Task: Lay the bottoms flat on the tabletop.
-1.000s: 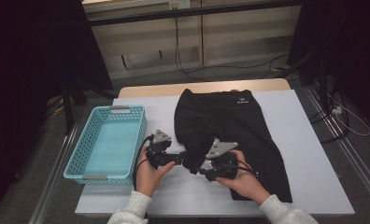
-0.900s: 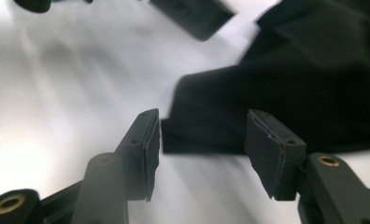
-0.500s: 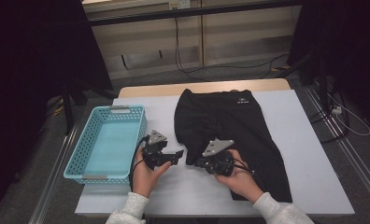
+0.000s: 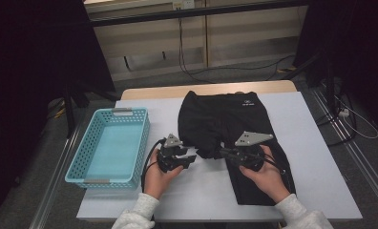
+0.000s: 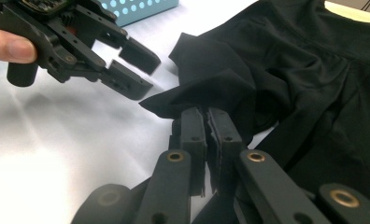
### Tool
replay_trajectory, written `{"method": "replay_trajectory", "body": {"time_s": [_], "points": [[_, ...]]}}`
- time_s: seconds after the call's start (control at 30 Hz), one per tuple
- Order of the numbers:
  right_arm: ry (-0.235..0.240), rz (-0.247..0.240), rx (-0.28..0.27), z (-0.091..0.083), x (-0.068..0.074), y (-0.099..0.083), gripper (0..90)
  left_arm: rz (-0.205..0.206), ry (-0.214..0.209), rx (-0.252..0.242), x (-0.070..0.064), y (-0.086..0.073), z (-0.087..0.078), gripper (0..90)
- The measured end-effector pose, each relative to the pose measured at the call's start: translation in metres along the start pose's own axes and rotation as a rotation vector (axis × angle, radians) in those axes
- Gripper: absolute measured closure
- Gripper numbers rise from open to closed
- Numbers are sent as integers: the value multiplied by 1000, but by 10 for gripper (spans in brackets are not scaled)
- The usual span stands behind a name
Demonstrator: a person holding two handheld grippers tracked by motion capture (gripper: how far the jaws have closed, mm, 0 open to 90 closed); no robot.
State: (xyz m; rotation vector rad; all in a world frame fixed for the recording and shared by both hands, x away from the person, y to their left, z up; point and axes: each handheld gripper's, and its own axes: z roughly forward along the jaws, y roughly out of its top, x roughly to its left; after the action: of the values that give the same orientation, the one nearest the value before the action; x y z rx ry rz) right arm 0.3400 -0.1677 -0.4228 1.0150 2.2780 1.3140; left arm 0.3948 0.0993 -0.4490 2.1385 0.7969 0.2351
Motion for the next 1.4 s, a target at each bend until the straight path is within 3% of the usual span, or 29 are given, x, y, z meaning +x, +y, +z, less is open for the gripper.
{"method": "replay_trajectory", "body": {"time_s": [0.07, 0.33, 0.47, 0.6, 0.7, 0.87, 0.97, 1.13, 1.4], "points": [[3, -6, 5, 0, 1, -1, 864, 28, -1, 10, 0, 2, 6, 558], [0, -16, 14, 1, 4, -4, 864, 62, -7, 28, -3, 7, 29, 651], [-6, -16, 19, 2, 4, -5, 864, 52, -22, 23, -5, 8, 32, 751], [-6, -10, 15, 2, 4, -5, 864, 8, -61, 25, -5, 8, 32, 894], [-10, -8, 9, 1, 2, -5, 863, -11, -68, 41, -6, 9, 31, 900], [-16, -6, 5, -3, 0, -4, 862, -45, -92, 66, -7, 7, 19, 900], [-16, -2, 2, -6, -2, -5, 862, -37, -98, 71, -11, 7, 6, 900], [-3, -15, 29, -5, 0, -7, 862, -83, -115, 51, -9, 2, -16, 900], [13, -61, 86, 3, 9, -12, 859, -104, -95, 46, -6, -5, -37, 900]]}}
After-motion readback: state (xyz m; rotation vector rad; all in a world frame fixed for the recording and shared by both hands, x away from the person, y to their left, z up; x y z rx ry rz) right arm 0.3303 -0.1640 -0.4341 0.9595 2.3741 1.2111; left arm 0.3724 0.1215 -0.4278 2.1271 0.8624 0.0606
